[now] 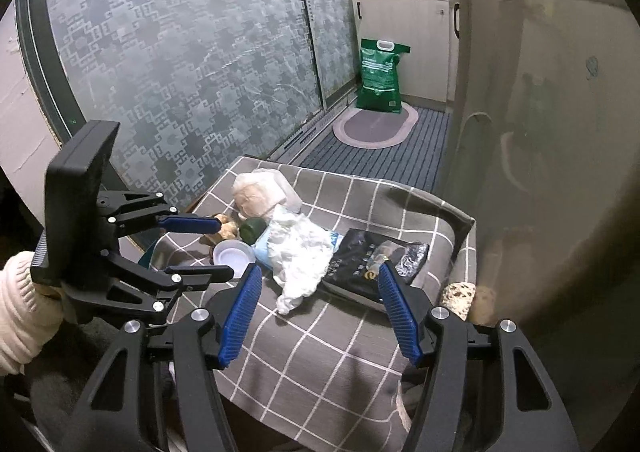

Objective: Collect trash
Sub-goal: 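Grasp the clear plastic lid with the left tool while the right tool grasps the crumpled tissue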

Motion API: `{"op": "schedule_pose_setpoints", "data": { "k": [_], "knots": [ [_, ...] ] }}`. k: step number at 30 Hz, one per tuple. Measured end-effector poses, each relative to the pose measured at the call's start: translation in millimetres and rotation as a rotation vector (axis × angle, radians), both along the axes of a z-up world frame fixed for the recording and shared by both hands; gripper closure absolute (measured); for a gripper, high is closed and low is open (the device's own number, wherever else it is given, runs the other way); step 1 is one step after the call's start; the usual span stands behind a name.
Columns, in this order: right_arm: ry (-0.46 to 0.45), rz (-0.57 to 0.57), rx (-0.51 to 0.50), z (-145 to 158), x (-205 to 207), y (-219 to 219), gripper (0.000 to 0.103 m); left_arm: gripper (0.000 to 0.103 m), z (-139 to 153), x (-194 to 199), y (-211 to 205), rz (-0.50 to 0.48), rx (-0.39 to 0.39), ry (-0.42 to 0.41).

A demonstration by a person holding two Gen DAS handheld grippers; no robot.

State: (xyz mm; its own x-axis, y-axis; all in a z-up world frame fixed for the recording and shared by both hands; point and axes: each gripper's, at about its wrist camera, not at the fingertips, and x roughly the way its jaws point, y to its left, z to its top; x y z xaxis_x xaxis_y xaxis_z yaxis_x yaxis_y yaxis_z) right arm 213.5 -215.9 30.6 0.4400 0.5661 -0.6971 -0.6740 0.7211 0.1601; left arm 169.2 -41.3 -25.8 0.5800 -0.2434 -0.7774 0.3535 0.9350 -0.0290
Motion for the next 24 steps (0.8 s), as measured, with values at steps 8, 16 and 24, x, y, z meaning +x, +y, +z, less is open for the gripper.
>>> {"op": "schedule_pose_setpoints", "data": {
  "k": [8, 16, 24],
  "knots": [
    [0.012, 0.049, -0.021, -7, -3, 14, 0.051, 0.046, -8, 7, -8, -0.020, 0.017, 0.020],
    [0.020, 0.060, -0.081, -19, 3, 39, 0.063, 0.053, -13, 10, -13, -0.031, 0.024, 0.033],
    [0.023, 0.053, -0.138, -34, 13, 56, 0.072, 0.061, -16, 13, -7, -0.025, 0.014, 0.034]
  ]
}}
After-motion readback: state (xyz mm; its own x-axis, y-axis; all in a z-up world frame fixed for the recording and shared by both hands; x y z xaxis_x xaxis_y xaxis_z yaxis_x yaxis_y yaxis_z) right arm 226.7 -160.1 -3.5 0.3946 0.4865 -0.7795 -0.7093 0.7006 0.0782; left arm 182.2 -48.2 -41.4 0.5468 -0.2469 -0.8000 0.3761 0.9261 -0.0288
